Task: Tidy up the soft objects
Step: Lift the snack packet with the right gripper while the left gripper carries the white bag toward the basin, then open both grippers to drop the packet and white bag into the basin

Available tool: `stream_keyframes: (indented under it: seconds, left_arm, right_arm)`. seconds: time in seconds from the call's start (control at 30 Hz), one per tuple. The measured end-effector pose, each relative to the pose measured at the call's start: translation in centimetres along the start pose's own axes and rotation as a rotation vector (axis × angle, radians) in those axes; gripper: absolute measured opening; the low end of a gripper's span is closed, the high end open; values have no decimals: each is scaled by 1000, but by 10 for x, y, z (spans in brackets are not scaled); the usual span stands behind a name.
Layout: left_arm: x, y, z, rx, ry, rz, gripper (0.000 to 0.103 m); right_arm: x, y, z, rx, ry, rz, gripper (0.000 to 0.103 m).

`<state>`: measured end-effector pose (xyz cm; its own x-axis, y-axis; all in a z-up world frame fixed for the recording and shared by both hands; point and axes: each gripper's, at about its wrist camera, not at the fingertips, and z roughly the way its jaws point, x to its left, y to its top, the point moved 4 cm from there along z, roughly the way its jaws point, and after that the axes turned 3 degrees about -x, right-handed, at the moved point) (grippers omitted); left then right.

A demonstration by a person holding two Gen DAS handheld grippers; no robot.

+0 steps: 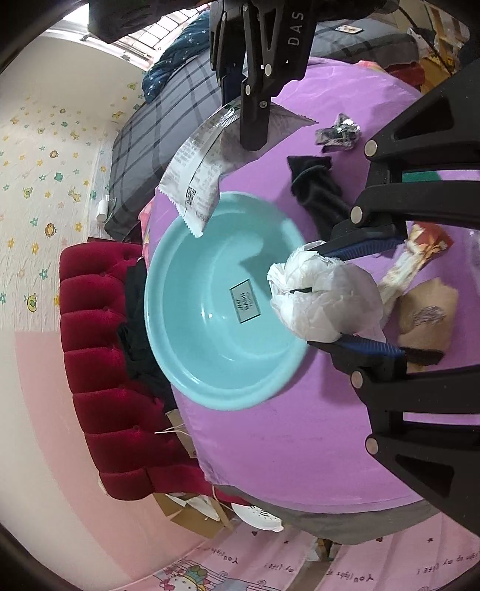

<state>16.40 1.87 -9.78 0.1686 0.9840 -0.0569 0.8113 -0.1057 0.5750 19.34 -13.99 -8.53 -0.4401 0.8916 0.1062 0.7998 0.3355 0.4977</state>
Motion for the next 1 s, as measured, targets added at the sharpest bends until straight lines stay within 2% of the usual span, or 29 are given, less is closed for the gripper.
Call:
stream_keyframes:
  seconds: [0.5, 1.0]
  left_arm:
    - [23, 45, 66, 26, -39, -25, 41]
    - [27, 56, 120, 54, -38, 5, 42]
  right_arm:
    - [-6, 54, 57, 17, 23, 51, 35]
    - [-22, 75, 120, 60, 38, 135, 36]
